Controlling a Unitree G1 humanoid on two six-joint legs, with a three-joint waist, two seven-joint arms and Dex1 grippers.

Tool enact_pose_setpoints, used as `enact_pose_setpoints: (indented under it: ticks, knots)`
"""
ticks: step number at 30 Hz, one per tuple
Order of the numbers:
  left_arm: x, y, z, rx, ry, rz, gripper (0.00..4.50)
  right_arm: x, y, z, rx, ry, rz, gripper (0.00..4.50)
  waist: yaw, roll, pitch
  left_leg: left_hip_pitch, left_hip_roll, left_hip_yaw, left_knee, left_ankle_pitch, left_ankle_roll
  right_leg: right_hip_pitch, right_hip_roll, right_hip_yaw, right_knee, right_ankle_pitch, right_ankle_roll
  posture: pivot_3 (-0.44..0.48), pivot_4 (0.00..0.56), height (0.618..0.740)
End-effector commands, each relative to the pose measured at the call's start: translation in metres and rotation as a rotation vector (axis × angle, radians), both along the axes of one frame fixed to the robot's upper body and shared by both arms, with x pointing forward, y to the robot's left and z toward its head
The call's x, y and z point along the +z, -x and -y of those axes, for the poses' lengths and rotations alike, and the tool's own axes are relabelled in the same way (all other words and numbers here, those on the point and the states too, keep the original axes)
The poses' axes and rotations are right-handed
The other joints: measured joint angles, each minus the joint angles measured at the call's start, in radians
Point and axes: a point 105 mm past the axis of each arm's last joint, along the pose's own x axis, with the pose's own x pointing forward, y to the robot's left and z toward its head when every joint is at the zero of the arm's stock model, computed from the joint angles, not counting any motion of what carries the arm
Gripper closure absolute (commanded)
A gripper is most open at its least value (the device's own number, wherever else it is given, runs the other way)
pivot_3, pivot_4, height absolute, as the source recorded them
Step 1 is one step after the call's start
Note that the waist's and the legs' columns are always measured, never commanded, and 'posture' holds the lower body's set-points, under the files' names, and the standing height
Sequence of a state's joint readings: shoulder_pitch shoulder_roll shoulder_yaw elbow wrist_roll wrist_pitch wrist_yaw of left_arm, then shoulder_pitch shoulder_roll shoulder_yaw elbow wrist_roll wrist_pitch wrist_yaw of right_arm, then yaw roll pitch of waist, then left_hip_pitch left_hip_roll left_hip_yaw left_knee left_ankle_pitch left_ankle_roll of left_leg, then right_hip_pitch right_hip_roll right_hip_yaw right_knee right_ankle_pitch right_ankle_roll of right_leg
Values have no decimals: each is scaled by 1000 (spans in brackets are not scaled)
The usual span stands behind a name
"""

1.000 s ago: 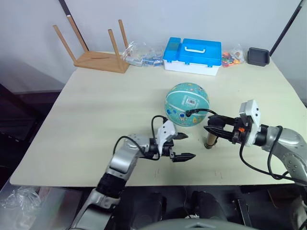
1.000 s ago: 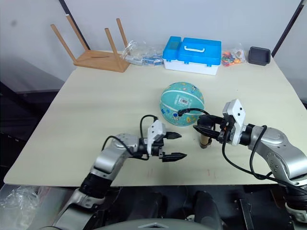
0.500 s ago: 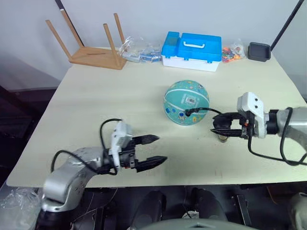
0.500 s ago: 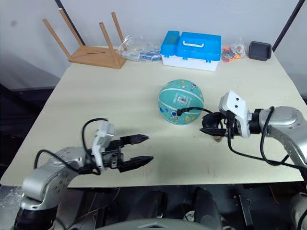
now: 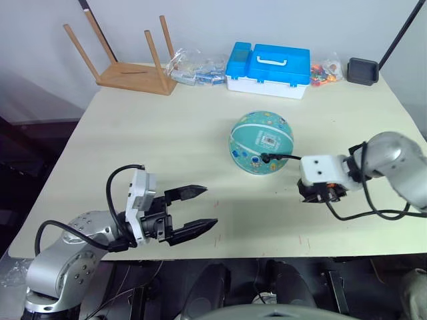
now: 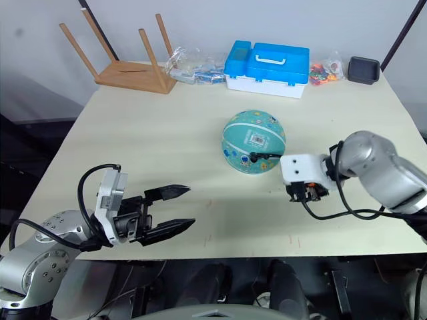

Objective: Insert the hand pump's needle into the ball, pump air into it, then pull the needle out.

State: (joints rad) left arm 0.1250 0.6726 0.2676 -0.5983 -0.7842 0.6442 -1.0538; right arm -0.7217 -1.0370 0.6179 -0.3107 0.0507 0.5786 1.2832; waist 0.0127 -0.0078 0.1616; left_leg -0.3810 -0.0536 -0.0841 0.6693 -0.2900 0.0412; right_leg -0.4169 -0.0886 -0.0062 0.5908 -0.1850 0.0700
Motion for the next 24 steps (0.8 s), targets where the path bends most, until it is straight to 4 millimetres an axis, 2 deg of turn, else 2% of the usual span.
enact_pose_setpoints:
  ticks: [1, 4, 8, 10, 12, 14, 17, 19, 24]
  knots:
    - [6, 4, 4, -13, -14, 63, 0, -16, -13, 7, 6, 101, 44, 2863, 1, 0, 0, 0, 0, 0, 0, 0, 0, 0, 0, 0, 0, 0, 0, 0, 150, 740]
    - [5, 5, 4, -5, -17, 61, 0, -39, -21, 10, 3, 143, 34, 2863, 3, -1, 0, 0, -1, 0, 1, 0, 0, 0, 0, 0, 0, 0, 0, 0, 150, 740]
    - [2, 5, 3, 6, -48, 69, 0, -61, -17, 0, -6, 90, -70, 2863, 3, -2, -1, 1, -1, -1, 1, 1, -1, 1, 0, 1, 1, 0, 0, 0, 150, 740]
    - [3, 3, 4, 9, -55, 74, 0, -68, -17, 2, -21, 75, -95, 1842, 4, -2, -1, 1, -1, -2, 1, 1, -2, 1, 0, 1, 1, 0, 0, 0, 150, 740]
    - [2, -1, 4, 18, -65, 84, 0, -68, -23, 2, -32, 34, -78, 1166, 2, -1, -1, 1, -1, -2, 1, 1, -2, 1, 1, 0, 1, 1, 0, 0, 150, 740]
    - [2, -4, 3, 26, -84, 101, 0, -56, -24, -7, -23, -87, -68, 62, 0, -1, -1, 1, -1, -1, 0, 1, -2, 1, 1, 1, 1, 3, 2, 0, 150, 740]
    - [6, -10, 0, 27, -93, 108, 0, -21, -9, -19, 26, -317, -87, 62, -2, 0, 0, 1, -1, -1, 0, 2, -3, 0, 2, 1, 2, 3, 1, 0, 150, 740]
    - [10, -15, -1, 17, -106, 116, 0, 2, 7, -14, 30, -460, -57, 62, 4, 0, 0, 1, 0, -2, 0, 2, -3, 0, 2, 1, 2, 3, 1, 0, 150, 740]
    - [21, -31, -5, 9, -118, 140, 0, 26, 41, -2, -22, -642, -12, 62, 11, 0, 0, 1, -1, -4, 0, 2, -3, 1, 1, -1, 1, 3, 1, 0, 150, 740]
